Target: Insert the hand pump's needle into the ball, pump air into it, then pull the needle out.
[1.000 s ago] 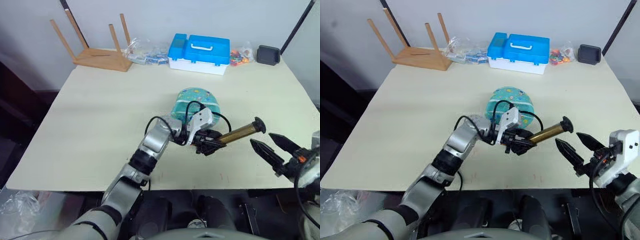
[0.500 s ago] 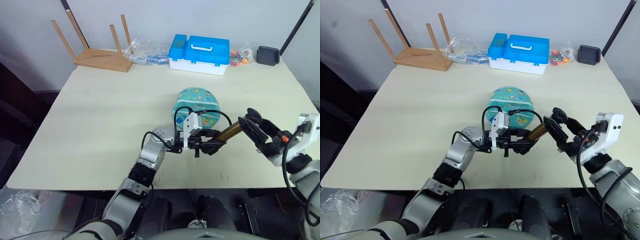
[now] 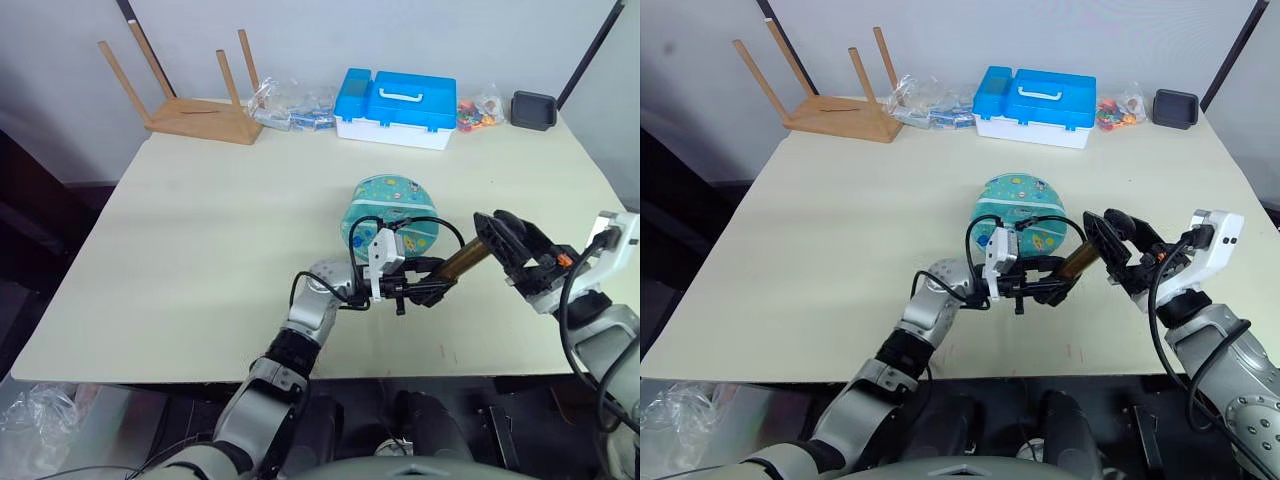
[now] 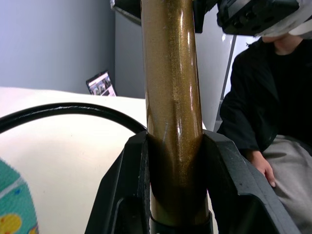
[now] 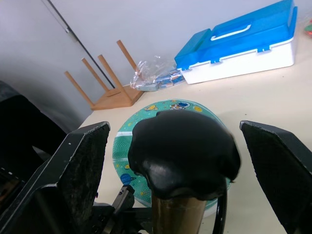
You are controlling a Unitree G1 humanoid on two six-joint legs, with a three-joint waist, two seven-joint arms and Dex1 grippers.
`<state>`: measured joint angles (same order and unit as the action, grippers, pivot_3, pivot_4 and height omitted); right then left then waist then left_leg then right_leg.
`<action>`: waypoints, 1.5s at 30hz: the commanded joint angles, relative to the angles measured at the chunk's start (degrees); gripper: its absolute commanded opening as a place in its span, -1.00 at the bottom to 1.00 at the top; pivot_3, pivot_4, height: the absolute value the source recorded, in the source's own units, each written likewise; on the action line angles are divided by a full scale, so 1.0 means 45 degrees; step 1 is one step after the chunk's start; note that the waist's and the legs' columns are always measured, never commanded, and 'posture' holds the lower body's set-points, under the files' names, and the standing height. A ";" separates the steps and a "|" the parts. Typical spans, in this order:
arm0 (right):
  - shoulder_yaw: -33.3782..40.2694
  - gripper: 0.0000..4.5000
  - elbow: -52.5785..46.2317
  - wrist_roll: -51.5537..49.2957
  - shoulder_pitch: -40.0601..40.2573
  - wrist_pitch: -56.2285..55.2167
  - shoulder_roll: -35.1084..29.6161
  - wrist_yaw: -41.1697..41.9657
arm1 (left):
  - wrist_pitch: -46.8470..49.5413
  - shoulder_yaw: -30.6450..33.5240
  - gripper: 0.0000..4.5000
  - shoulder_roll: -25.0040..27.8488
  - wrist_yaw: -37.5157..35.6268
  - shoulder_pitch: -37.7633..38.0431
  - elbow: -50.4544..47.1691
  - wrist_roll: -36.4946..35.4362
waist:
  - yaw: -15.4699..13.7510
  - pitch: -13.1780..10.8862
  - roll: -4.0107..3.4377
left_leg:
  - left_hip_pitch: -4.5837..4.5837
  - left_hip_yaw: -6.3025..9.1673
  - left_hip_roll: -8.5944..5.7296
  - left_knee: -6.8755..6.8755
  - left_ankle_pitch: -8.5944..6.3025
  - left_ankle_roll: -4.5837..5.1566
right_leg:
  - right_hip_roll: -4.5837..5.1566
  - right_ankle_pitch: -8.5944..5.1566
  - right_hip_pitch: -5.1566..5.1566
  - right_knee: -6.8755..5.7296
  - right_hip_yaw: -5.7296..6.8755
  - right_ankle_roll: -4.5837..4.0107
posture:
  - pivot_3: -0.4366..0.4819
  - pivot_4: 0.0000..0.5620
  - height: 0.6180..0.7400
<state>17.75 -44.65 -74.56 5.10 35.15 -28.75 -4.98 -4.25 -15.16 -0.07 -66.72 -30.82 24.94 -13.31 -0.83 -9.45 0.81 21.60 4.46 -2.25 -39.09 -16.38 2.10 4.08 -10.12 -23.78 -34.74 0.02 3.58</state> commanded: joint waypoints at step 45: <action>-0.0024 -0.17 -0.0486 -0.0618 -0.1488 0.0151 -0.2787 0.0530 | 0.5610 -0.0737 1.00 0.2651 0.0507 0.0758 -0.4347 -0.0297 | -0.0006 -0.0002 -0.0005 | 0.0009 0.0006 0.0008 0.0002 -0.0006 0.0010 | -0.0001 -0.0006 -0.0001 0.0017 0.0000 -0.0005 | -0.05 -0.47 1.00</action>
<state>15.57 -44.33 -75.79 -0.45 35.95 -40.24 -3.67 18.90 -17.15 13.24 -66.19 -27.43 8.64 -13.99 -0.86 -9.46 0.79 21.65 4.51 -2.23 -39.08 -16.41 2.15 4.09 -10.14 -23.79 -34.66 0.01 3.56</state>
